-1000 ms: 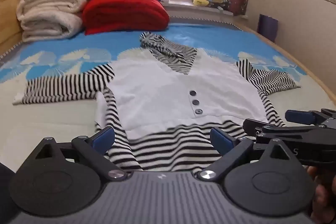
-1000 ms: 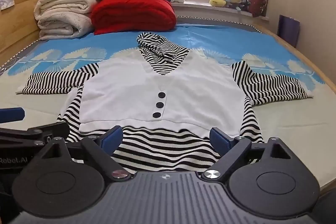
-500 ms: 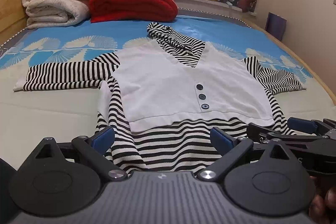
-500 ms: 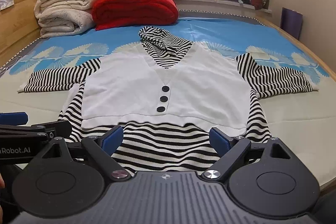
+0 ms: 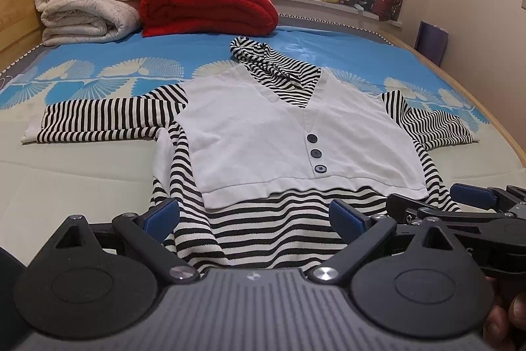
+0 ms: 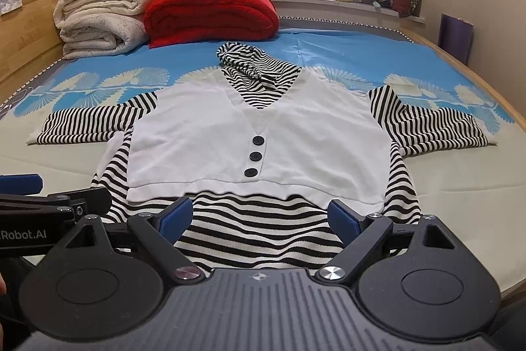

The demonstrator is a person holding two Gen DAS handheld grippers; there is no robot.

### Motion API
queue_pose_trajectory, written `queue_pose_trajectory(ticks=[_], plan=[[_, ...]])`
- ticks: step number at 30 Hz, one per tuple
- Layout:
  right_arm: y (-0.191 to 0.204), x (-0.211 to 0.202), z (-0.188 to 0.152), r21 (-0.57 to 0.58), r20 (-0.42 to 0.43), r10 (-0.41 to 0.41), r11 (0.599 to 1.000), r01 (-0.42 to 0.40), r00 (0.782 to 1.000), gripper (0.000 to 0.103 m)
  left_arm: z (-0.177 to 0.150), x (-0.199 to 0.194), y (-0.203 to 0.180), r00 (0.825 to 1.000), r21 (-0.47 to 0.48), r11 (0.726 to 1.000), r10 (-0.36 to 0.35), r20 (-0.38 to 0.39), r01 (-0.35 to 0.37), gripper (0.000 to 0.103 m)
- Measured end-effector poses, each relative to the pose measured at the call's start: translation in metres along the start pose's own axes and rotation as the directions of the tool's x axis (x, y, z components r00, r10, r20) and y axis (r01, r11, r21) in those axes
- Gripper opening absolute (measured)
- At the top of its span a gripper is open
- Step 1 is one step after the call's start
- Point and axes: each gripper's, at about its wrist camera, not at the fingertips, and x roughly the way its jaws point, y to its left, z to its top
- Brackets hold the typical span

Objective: Fold small clothes

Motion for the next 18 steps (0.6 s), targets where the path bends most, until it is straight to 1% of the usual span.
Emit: queue_pose_trajectory(ticks=[18], plan=[[0.0007, 0.0000, 0.0007, -0.003, 0.000, -0.003, 1.000, 0.003, 1.000, 0.090, -0.0001, 0.0003, 0.0003, 1.000, -0.002, 1.000, 0.000, -0.004, 0.000, 0.099]])
